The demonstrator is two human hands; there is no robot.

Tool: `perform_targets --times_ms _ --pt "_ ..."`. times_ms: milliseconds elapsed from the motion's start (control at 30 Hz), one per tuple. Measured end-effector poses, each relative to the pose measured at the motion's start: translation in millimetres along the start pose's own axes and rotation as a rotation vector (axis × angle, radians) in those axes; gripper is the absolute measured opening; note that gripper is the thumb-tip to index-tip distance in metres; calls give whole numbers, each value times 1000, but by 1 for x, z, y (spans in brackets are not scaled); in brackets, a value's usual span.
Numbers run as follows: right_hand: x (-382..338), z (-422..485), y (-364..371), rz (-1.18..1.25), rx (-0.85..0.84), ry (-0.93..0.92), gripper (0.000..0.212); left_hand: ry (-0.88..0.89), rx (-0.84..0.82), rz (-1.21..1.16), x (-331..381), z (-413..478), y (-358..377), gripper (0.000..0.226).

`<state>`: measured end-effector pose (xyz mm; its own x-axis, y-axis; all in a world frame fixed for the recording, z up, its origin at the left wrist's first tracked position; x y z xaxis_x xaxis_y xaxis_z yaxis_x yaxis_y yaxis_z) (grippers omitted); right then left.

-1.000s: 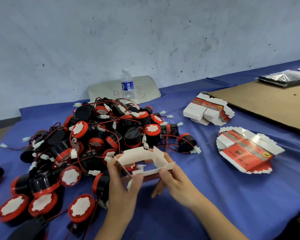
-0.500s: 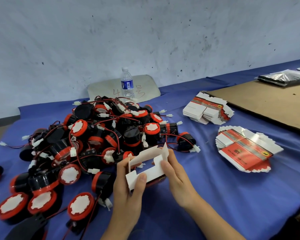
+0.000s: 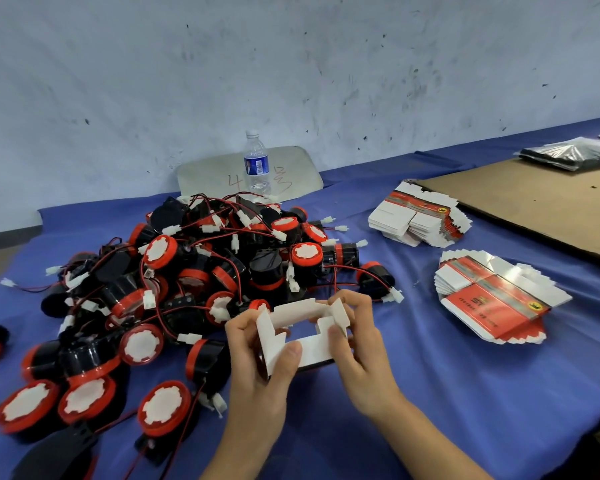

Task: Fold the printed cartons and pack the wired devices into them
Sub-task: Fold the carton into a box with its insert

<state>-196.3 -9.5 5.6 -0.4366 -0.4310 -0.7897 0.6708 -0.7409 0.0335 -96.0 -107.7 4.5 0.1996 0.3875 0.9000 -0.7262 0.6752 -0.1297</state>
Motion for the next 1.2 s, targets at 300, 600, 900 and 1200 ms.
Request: perform_targets --times_ms 300,600,900,1200 --pt "-2 -1 2 -86 -31 -112 30 71 80 -69 0 10 -8 26" --pt "-3 -2 2 -394 -100 -398 43 -89 34 -160 -13 11 -14 37" --pt "1 -3 4 31 80 -15 25 137 29 176 3 4 -4 47" --pt "-3 -4 5 225 6 90 39 121 11 319 -4 8 -8 42"
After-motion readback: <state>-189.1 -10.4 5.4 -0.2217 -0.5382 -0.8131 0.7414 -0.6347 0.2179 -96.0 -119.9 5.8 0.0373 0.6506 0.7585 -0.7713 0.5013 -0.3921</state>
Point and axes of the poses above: each hand's wrist, its own z-axis towards the middle knuckle, its own y-axis out of the palm, x = y × z, the point moved 1 cm from there along z, towards the middle knuckle, and after that the axes turned 12 degrees about z, right-handed, at the moved point
